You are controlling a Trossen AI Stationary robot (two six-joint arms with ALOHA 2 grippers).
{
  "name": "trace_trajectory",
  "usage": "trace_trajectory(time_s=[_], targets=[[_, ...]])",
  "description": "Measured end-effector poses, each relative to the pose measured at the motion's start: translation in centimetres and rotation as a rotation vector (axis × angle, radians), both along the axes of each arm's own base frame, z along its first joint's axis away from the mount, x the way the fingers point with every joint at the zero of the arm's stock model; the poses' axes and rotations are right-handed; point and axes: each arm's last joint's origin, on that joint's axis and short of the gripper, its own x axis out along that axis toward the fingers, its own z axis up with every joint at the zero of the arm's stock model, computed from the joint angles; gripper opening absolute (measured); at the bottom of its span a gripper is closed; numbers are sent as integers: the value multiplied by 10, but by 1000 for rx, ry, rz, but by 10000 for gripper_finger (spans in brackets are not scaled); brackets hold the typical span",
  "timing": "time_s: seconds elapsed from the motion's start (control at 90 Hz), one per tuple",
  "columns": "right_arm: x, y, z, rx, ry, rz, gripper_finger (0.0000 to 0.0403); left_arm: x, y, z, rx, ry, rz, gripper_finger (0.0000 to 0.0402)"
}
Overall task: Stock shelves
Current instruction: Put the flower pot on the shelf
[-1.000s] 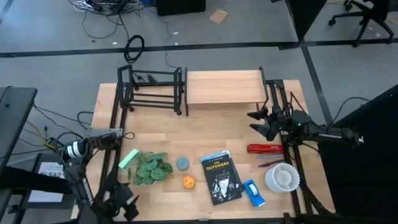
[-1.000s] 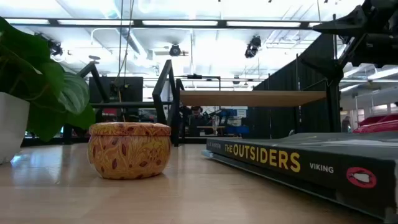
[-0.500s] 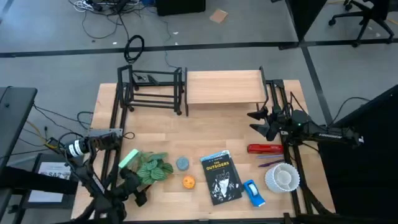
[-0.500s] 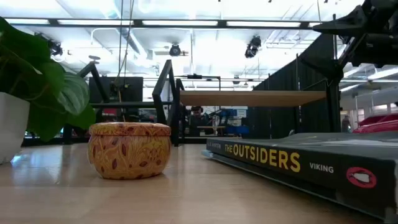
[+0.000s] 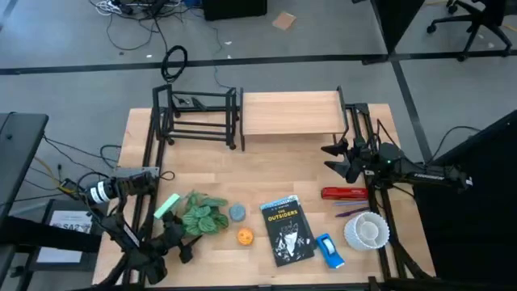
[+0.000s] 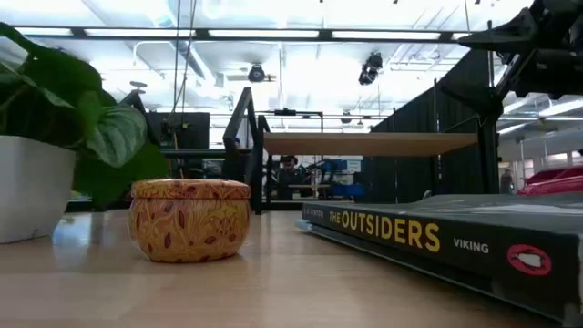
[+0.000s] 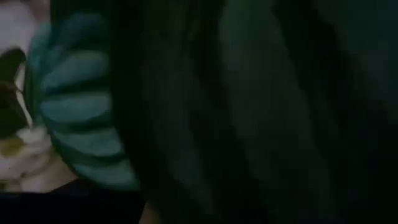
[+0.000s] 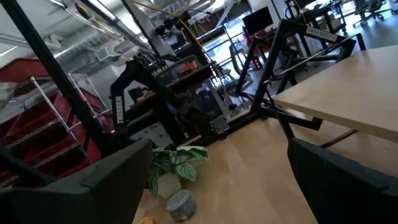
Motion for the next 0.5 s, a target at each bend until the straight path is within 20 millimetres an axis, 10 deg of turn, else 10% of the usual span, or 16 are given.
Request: trace_trajectory(time_s=[0.5], targets=[[0,0,0,0,0,0,346,5,-20,8,-91,-6,-9,357]])
